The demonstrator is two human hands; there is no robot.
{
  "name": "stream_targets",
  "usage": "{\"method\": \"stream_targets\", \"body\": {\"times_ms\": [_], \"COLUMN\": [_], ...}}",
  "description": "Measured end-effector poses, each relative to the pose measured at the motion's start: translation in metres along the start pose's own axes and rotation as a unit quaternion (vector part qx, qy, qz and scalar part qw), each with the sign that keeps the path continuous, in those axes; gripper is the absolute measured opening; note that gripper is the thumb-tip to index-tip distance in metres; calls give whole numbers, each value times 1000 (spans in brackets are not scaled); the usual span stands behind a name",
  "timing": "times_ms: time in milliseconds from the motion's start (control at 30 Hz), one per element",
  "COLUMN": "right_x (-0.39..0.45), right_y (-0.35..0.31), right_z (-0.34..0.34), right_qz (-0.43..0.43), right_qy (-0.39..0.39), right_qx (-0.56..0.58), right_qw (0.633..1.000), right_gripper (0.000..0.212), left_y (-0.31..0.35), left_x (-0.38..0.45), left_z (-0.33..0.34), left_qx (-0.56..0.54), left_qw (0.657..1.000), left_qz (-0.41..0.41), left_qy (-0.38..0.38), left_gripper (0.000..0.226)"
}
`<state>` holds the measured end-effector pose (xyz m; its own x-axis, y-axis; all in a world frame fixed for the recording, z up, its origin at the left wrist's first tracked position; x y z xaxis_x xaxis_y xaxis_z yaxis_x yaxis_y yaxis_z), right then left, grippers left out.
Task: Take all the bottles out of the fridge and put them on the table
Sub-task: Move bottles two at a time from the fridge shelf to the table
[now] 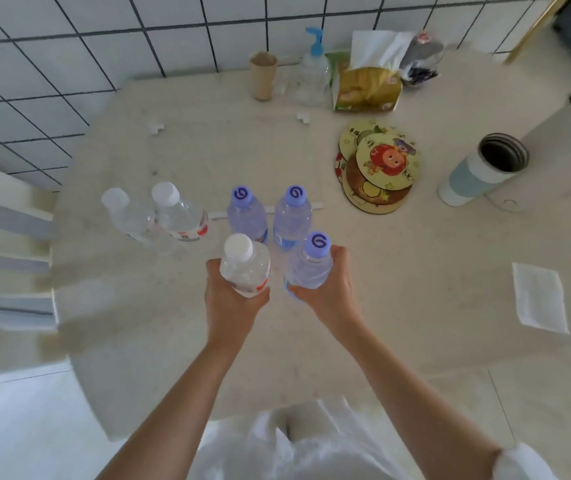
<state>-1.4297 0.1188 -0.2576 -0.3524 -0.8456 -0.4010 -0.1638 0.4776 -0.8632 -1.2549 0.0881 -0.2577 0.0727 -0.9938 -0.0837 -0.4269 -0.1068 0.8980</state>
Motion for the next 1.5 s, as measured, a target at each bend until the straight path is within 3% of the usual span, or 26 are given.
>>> {"method": "stream_targets", "body": {"times_ms": [167,333,633,967,1500], "right_x": [6,12,4,-2,-7], "right_y": [12,22,26,30,37], "right_z": [6,17,18,22,25], "right_qz": [-22,-37,-56,-74,-83], "right_qy": [32,13,92,115,96], "right_qx": [-38,-32,-47,-17,13], "right_qw": [998,999,993,990,992], "right_gripper": [45,41,64,67,70], "left_y": [-12,-28,-28,-20,-27], "left_x": [6,3,3,-7,-8], "left_z": [13,22,22,27,17], "left_qx": [-20,-21,-13,20,-10], "left_qw": [1000,1000,999,997,999], "left_qz": [1,-15,-23,-35,-48], "left_qy": [13,16,27,63,1], "left_gripper": [74,71,73,72,75]}}
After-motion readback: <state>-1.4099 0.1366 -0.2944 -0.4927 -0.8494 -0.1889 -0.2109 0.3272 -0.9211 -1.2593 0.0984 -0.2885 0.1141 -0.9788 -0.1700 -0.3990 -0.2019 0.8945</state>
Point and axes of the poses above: each hand's wrist, its own x-axis towards the middle knuckle, its own z-axis out of the palm, y = z × x, the point moved 3 cm from there along x, towards the middle knuckle, and after that the axes turned 2 degrees about -x, right-handed, at the moved point
